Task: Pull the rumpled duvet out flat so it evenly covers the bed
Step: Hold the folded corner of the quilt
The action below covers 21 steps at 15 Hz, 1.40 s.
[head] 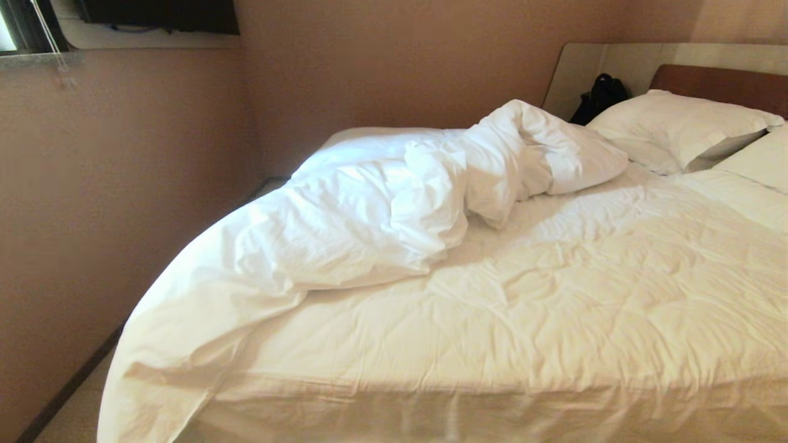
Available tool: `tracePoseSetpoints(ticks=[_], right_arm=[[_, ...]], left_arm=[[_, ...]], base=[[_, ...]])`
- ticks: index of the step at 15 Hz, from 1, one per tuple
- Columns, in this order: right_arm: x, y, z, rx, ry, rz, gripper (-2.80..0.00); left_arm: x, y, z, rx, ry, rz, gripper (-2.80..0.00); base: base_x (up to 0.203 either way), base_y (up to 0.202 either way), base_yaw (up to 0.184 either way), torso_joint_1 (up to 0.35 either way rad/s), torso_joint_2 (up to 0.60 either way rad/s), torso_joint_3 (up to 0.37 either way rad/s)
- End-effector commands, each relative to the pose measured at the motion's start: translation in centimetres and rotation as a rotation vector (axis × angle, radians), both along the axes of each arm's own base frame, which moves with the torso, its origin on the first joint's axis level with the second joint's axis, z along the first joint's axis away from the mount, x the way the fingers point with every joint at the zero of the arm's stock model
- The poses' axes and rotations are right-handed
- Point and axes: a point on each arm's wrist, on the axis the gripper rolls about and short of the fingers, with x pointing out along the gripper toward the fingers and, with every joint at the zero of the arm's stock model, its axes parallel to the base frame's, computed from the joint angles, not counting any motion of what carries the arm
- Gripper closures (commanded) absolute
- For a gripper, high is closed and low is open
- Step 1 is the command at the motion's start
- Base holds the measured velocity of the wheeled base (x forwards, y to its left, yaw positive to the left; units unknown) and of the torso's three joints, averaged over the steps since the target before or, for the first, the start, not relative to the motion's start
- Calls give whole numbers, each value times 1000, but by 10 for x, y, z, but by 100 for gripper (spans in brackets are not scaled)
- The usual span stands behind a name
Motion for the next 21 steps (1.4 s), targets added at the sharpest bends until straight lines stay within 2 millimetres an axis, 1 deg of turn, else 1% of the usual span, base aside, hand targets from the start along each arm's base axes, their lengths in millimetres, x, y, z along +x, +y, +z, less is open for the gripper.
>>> tracePoseSetpoints(ticks=[1,21], right_arm=[[0,0,0,0,1,1,0],[0,0,0,-1,1,1,0]], left_arm=[[0,0,0,0,0,-2,0],[0,0,0,-2,0,-2,0]], base=[[0,-190,1,1,5,2],[0,-196,0,2,1,3]])
